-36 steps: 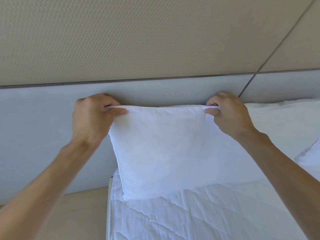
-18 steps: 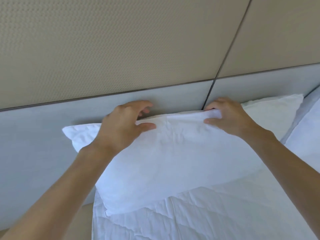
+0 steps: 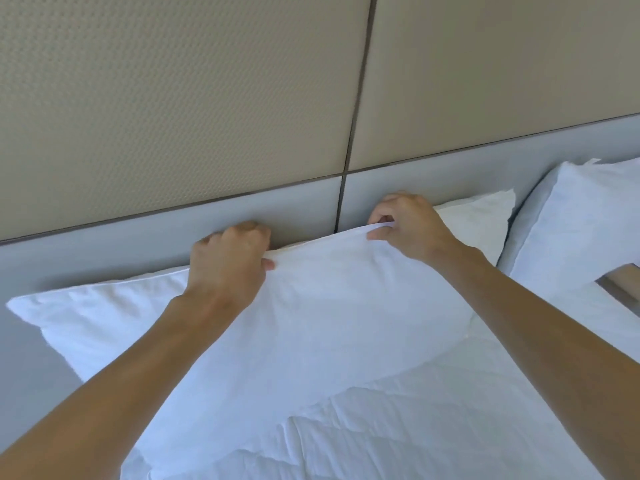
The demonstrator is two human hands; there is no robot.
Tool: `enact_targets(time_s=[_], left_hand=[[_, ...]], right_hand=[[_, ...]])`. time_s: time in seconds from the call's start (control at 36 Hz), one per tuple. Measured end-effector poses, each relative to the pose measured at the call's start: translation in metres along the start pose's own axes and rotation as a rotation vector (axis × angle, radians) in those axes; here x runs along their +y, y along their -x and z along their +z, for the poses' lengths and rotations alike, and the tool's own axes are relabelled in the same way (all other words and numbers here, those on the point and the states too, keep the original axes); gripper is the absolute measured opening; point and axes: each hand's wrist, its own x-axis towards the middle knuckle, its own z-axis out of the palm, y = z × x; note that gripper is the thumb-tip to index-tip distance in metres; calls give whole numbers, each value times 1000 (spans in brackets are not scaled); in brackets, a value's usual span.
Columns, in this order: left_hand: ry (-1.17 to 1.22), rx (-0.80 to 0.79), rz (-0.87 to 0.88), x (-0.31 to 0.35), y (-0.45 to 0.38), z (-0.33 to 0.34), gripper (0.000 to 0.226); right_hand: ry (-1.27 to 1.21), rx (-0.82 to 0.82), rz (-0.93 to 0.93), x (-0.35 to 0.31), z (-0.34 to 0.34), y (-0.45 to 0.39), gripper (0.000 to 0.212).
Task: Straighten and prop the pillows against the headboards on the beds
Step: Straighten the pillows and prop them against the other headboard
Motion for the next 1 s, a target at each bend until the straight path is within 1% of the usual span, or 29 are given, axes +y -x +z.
enact_targets(time_s=[0.06, 0.11, 0.17, 0.22, 0.28, 0.39, 0.44, 0.56, 0.64, 0.69, 0.75, 0.81, 0.86, 0.89, 0.94, 1.0], left_hand=[[-16, -68, 18, 8, -3, 0, 23], [5, -152, 39, 20, -10, -2, 27], [6, -178, 80, 35, -19, -2, 28], [1, -177, 112, 51, -27, 4, 25], [14, -170, 122, 65, -34, 12, 19], [49, -126, 95, 79, -43, 19, 15], [98, -91, 66, 79, -44, 17, 17], [159, -23, 41, 76, -43, 16, 19], [85, 15, 57, 78, -43, 18, 18], [3, 40, 89, 83, -43, 18, 21], [-77, 72, 147, 92, -43, 20, 28], [-140, 57, 226, 104, -42, 27, 33], [-145, 21, 268, 114, -46, 34, 29], [-127, 0, 269, 118, -50, 36, 24], [-67, -30, 235, 121, -60, 35, 16], [1, -37, 184, 120, -68, 29, 19]], right_hand=[[39, -36, 21, 17, -3, 7, 16], [105, -102, 72, 41, -8, 14, 23], [173, -141, 117, 65, -14, 20, 29], [233, -142, 164, 85, -22, 23, 31], [284, -131, 207, 101, -30, 19, 30], [332, -141, 237, 116, -41, 7, 10], [309, -145, 248, 119, -45, 2, 12], [290, -51, 217, 122, -56, -9, 16], [235, -90, 187, 127, -56, -9, 17], [243, -131, 176, 139, -57, -5, 12], [297, -175, 215, 153, -63, -1, 15], [332, -203, 282, 166, -67, 3, 15], [359, -188, 328, 173, -68, 6, 7], [373, -159, 337, 176, -68, 5, 6], [408, -88, 340, 178, -70, 1, 11], [444, -10, 338, 179, -75, -6, 13]])
